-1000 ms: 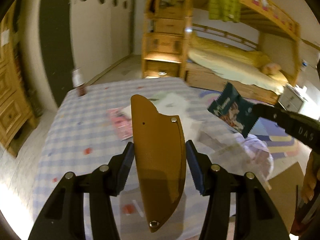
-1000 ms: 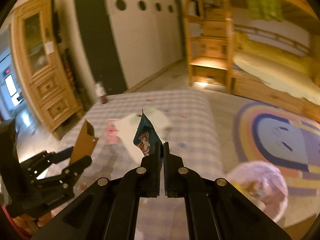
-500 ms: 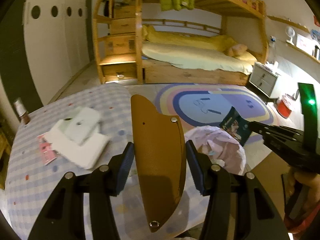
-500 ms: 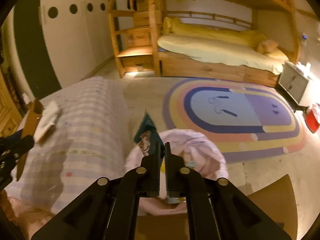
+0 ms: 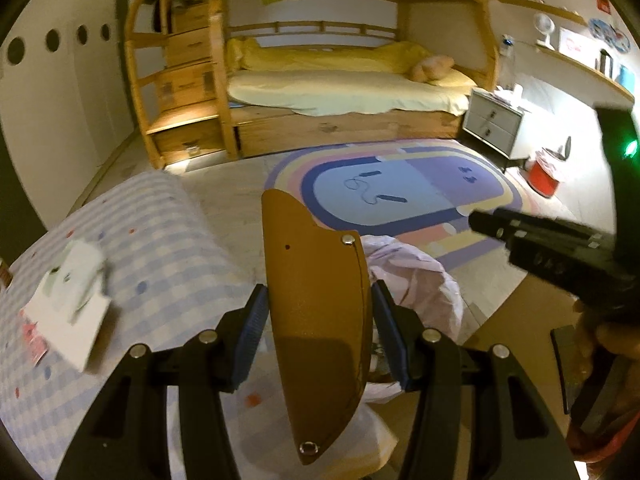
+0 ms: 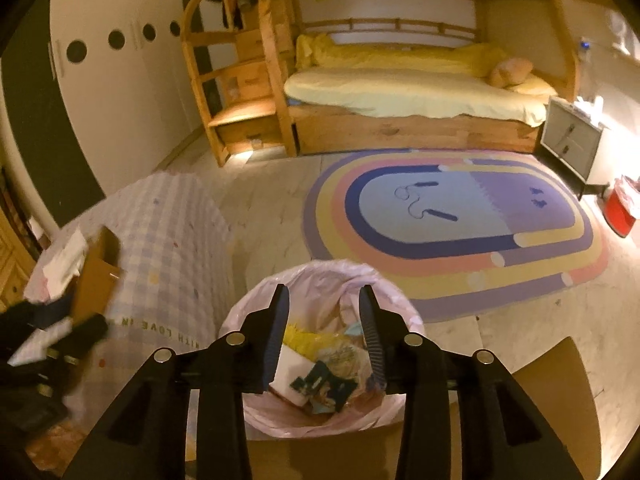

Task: Collect trash
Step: 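Drop the cardboard and snack wrapper into the white trash bag, then return to the table and grasp the white paper sheets with the right gripper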

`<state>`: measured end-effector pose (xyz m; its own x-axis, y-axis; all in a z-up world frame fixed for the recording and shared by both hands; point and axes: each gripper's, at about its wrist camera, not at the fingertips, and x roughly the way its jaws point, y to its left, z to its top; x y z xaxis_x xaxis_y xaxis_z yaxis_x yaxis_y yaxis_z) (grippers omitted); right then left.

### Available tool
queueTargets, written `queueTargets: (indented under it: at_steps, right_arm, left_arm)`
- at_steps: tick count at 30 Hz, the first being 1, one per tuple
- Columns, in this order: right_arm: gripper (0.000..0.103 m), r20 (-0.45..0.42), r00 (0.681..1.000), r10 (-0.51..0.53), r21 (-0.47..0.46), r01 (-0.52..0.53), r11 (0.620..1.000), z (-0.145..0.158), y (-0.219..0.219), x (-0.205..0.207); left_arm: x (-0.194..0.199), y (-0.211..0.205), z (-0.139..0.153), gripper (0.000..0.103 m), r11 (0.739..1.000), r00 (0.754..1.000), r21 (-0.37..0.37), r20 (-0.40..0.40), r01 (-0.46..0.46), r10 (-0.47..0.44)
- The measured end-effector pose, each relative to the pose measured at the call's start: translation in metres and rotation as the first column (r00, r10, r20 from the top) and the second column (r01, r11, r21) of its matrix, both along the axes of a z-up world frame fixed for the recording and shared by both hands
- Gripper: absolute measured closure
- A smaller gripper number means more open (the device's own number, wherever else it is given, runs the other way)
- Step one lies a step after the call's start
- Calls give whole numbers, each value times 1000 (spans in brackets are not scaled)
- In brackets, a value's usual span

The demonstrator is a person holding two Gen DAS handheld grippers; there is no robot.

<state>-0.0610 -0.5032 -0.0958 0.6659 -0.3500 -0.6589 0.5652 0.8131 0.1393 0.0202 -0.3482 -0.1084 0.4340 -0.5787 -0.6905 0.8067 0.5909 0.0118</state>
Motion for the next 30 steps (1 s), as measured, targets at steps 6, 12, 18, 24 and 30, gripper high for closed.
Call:
queueTargets:
  at_steps: [6,12,18,24,30]
  right_arm:
    - [60,49,998,-47,-18,48,999,21,-12,-17]
    - [59,66,996,-63,-25,65,998,33,-16,-25]
    - [58,67,998,1,-16,0,1000,36,6,-16]
    - [58,67,987,147,-4,-147,989,39,53,18]
    - [56,49,948,315,17,-316,949,33,113,57]
  left_arm:
    - [-3,-39,1,51,998,998,-15,0,67,-67]
    - [-6,-44,8,26,994,996,-64,18,87,-86]
    - [7,15,18,26,998,998,-48,45,-38,40]
    - [22,93,24,25,980,977,-33,77,-197,199]
    - [44,166,24,25,937,935,-32,64,-348,350]
